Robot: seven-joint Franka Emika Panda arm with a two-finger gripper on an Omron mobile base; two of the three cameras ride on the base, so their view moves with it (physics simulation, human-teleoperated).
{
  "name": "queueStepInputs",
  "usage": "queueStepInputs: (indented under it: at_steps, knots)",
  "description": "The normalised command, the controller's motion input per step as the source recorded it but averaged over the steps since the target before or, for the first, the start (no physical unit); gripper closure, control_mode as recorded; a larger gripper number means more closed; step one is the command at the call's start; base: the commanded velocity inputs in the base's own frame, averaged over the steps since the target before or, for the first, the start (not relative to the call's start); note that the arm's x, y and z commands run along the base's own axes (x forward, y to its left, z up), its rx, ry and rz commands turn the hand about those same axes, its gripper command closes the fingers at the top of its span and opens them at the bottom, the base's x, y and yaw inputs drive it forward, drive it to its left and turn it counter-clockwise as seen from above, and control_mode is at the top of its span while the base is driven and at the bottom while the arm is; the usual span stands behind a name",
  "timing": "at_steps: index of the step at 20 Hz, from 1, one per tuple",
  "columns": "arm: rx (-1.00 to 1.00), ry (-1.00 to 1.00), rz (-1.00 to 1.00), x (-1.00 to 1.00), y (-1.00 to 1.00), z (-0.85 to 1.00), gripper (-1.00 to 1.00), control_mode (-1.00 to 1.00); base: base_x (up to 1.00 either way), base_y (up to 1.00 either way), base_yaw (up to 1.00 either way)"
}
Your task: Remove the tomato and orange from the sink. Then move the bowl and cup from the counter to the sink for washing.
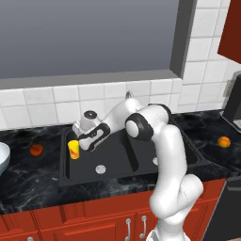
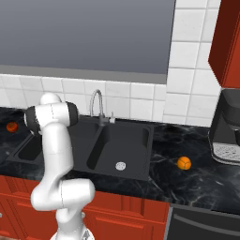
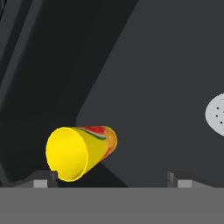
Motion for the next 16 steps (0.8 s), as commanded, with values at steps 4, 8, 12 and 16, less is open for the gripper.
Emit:
queueStepInputs:
  at_steps: [4, 8, 12, 16]
  knots:
    - [0.00, 0.00, 0.00, -0.24, -0.12, 0.33, -1.00, -1.00, 0.00, 0.00, 0.00]
    - [0.00, 0.00, 0.00, -0.25, -0.11, 0.35, -1.00, -1.00, 0.00, 0.00, 0.00]
    - [0.00, 0.00, 0.00, -0.27, -0.12, 0.35, -1.00, -1.00, 0.00, 0.00, 0.00]
    - [0.00, 0.00, 0.00, -0.30, -0.12, 0.34, -1.00, -1.00, 0.00, 0.00, 0.00]
